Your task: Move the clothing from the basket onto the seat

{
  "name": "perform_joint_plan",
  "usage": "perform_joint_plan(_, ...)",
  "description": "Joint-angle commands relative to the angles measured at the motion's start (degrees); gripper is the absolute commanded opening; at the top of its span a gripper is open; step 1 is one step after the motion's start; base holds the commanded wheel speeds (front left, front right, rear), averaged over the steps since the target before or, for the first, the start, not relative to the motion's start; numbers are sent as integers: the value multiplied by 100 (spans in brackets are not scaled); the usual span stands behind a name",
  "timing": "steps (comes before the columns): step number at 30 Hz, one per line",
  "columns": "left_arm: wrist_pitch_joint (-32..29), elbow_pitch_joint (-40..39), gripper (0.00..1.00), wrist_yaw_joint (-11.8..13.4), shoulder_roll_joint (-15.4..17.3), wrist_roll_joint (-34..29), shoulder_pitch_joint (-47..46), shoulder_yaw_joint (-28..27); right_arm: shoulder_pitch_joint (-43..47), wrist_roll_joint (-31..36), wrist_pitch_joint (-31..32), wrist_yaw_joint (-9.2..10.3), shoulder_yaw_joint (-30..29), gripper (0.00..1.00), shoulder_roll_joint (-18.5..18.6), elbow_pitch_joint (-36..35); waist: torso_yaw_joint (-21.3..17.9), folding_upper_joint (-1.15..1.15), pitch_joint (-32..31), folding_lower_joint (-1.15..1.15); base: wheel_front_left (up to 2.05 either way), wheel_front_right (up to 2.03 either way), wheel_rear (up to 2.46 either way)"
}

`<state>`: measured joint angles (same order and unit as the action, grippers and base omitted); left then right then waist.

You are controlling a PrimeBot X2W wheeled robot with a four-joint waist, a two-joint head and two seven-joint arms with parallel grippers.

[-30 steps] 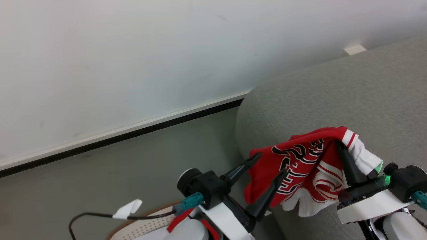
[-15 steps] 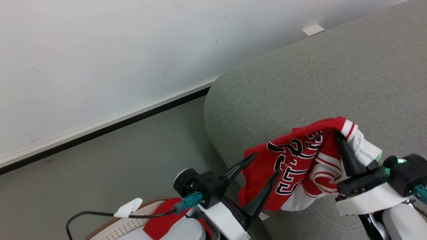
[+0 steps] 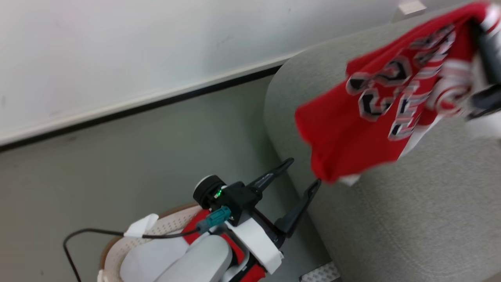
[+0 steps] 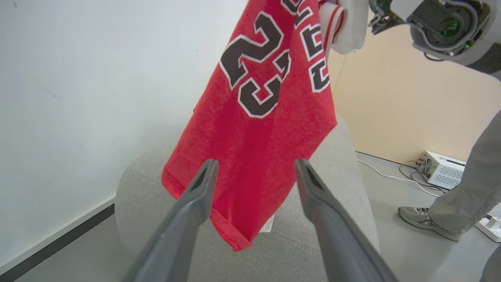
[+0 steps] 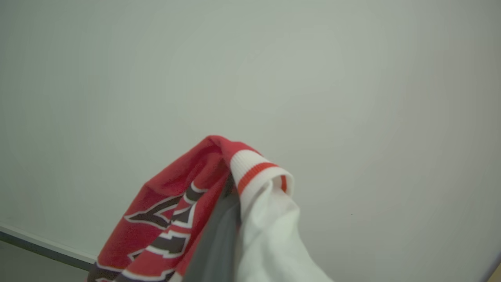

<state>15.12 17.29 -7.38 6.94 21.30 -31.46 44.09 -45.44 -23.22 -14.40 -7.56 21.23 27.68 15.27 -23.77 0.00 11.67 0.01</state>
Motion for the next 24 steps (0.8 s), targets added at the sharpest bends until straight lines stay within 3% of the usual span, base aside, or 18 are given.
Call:
perform_joint_plan(1, 5, -33, 100, -14, 72, -92, -122, 8, -323, 22, 84, 14, -86, 0, 243, 162, 340, 0, 369, -1, 0, 0, 0)
perform_joint_plan(7, -1, -108, 100, -14, 163, -177, -405, 68, -1347, -64, 213, 14, -323, 0, 1054, 698, 729, 0, 987, -1, 0, 0, 0)
perform_joint_plan(12, -13, -139, 100, -15, 176, -201, -614, 98, -1798, -85, 344, 14, -435, 0, 1410, 1318, 945, 0, 1453, -1, 0, 0, 0)
perform_joint_plan(15, -16, -146, 100, -14, 172, -218, -683, 99, -1832, -170, 469, 14, -386, 0, 1433, 1663, 1018, 0, 1626, -1, 0, 0, 0)
perform_joint_plan(19, -18, -144, 100, -1, 177, -230, -806, 78, -1881, -152, 664, 14, -357, 0, 1451, 2623, 1139, 0, 1915, -1, 0, 0, 0)
perform_joint_plan(24, -14, -160, 100, 57, 198, -237, -914, 22, -1921, -164, 1049, 13, -272, 0, 1095, 3859, 1291, 0, 2186, -1, 0, 0, 0)
